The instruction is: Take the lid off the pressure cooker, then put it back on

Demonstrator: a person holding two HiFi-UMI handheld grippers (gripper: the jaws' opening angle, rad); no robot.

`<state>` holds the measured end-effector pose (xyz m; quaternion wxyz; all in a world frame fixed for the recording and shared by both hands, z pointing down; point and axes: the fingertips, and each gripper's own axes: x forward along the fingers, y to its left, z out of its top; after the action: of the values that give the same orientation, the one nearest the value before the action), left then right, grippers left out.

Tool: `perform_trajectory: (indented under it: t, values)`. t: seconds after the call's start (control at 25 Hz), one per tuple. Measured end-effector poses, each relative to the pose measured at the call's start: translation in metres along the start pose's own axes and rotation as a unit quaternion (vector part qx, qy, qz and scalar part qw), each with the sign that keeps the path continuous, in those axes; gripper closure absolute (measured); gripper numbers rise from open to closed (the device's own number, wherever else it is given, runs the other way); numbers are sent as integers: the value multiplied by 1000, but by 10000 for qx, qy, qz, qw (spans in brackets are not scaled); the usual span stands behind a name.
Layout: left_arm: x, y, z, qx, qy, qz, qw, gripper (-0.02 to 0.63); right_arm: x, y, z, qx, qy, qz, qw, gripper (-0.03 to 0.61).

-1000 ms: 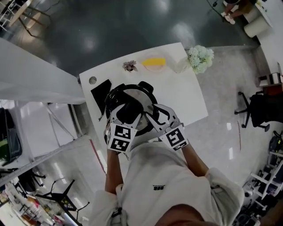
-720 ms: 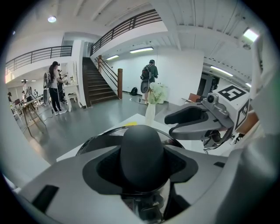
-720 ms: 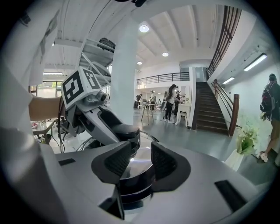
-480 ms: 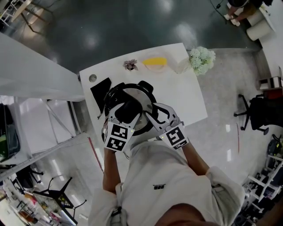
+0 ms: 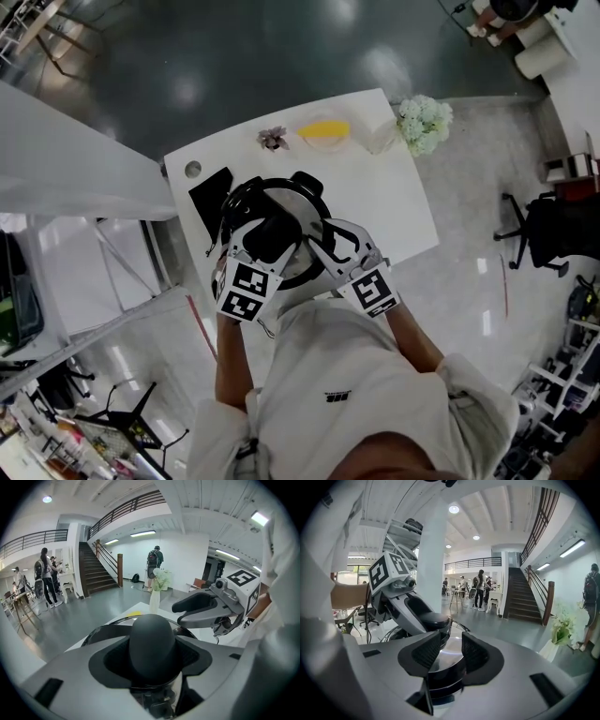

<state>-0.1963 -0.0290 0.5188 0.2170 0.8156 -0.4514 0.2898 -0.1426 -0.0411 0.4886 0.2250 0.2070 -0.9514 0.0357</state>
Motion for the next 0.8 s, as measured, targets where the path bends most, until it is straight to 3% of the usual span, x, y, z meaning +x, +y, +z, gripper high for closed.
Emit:
perform_trajectory:
  t: [0.8]
  values:
    - [-1,-3,0,614,33,-662,9959,328,-3,3,-5,141,15,-433,9990,440]
